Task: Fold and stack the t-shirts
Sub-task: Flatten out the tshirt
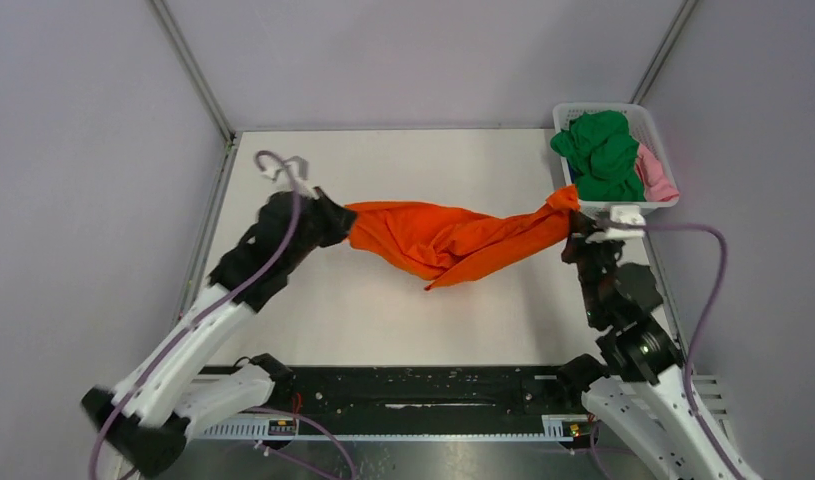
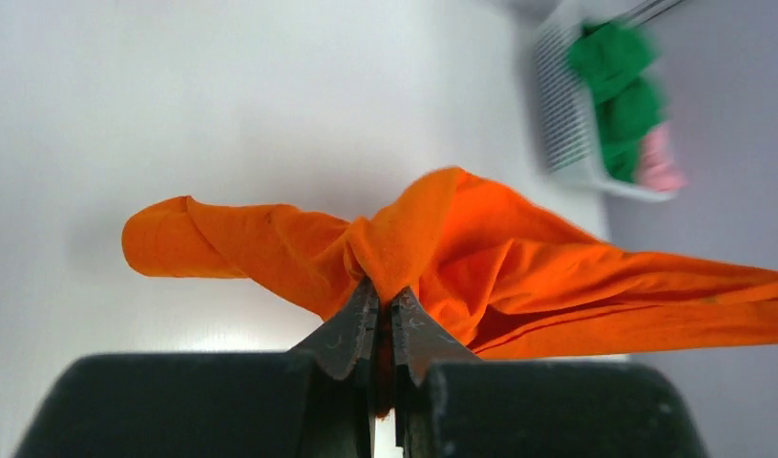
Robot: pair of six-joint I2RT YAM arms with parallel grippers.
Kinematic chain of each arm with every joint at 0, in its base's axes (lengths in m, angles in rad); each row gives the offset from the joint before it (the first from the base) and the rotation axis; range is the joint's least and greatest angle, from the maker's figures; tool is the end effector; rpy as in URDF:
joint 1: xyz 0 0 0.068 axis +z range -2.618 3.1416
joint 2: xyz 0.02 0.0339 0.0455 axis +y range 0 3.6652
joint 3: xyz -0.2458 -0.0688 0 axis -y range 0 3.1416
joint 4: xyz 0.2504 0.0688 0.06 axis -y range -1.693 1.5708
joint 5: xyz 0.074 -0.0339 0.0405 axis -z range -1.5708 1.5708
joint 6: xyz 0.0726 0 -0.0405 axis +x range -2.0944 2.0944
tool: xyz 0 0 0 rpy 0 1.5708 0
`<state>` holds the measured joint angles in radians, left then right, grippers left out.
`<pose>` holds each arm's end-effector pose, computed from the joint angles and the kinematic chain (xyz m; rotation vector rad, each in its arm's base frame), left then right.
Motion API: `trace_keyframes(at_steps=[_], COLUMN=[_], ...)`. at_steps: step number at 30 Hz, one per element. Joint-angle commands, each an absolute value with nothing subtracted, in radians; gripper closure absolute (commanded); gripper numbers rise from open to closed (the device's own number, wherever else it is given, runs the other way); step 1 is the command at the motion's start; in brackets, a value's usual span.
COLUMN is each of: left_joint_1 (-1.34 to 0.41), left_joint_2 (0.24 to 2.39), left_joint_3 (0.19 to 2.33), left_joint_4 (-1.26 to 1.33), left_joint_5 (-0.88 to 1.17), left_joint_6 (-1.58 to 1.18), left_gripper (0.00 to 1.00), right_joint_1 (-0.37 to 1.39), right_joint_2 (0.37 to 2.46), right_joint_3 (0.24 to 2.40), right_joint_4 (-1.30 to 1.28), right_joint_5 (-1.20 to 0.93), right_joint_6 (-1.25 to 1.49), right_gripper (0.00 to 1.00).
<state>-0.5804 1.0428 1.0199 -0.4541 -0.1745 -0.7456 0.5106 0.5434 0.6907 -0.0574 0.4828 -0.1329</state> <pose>0.2387 -0.1414 0.3133 -0.2847 2.0836 -0.6422 0.1789 0.0616 0.3491 -0.0874 1.4889 -0.0524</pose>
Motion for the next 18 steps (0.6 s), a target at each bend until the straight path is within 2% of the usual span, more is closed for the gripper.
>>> trace_keyframes(at_steps=[1, 5, 10, 18], left_joint_1=[-0.586, -0.587, -0.587, -0.587], left_joint_2=[0.744, 0.541, 0.365, 0.26], left_joint_3=[1.006, 1.009, 1.044, 1.112], left_joint_4=[-0.428, -0.378, -0.374, -0.326], left_joint_5=[-0.209, -0.127, -0.141, -0.065], left_joint_6=[-0.692, -0.677, -0.663, -0.657], left_gripper=[1.0, 1.0, 1.0, 1.0], right_joint_1=[0.515, 0.515, 0.515, 0.515], right_joint_2=[0.355, 0.27, 0.221, 0.206], right_joint_3=[0.704, 0.783, 0.907, 1.056], right_joint_4=[0.047, 0.026, 0.025, 0.019], right_joint_5=[0.451, 0.281, 0.204, -0.059], right_joint_6=[-0.012, 0.052, 0.085, 0.146], right_gripper=[1.0, 1.0, 1.0, 1.0])
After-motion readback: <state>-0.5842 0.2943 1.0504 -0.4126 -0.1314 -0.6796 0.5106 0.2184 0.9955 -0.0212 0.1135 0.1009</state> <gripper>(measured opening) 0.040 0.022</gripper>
